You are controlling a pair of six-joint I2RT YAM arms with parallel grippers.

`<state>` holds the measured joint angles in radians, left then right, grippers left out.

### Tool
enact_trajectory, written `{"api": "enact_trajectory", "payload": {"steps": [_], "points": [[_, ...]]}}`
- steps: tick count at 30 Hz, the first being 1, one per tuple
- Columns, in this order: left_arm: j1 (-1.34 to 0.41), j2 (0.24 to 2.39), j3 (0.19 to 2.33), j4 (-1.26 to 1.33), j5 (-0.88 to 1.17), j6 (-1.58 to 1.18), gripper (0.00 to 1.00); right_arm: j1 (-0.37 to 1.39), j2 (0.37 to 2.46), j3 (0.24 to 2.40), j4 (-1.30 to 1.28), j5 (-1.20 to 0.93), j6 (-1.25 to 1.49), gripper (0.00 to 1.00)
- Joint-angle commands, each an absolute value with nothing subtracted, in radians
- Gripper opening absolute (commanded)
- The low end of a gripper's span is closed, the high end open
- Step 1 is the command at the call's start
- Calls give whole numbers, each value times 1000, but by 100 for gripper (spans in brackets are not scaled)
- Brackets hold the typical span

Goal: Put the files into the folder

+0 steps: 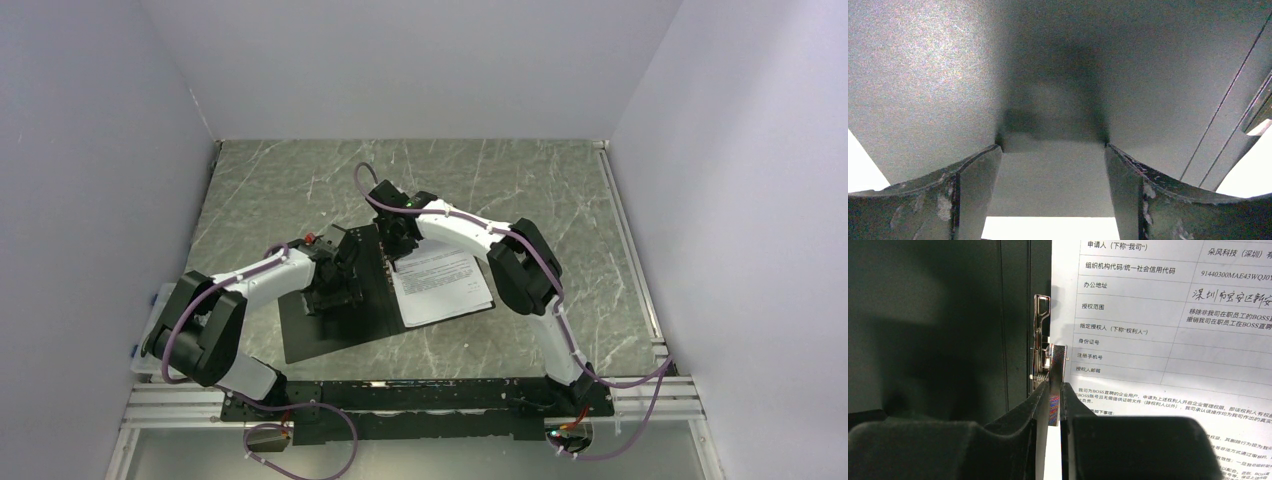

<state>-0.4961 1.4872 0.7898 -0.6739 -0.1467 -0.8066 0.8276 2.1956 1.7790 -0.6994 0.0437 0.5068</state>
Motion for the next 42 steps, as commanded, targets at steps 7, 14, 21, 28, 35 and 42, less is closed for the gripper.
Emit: {"api": "enact_trajectory", "payload": {"steps": [7,14,21,28,35,42], "points": [[-497,1533,706,-634,-85,-841,82,853,2163,1733,-692,46,520,11],[-496,1540,698,-623,-75,-851,82,863,2135,1694,-684,50,529,9],[-495,1543,696,-618,-72,-857,82,871,2109,1671,-676,60,537,9],[-495,1549,695,-614,-67,-860,82,871,2075,1654,-661,74,553,12],[-495,1552,695,-611,-66,-859,82,871,2030,1686,-704,137,542,17],[-495,1556,691,-605,-64,-859,81,881,1993,1729,-709,118,538,20]]}}
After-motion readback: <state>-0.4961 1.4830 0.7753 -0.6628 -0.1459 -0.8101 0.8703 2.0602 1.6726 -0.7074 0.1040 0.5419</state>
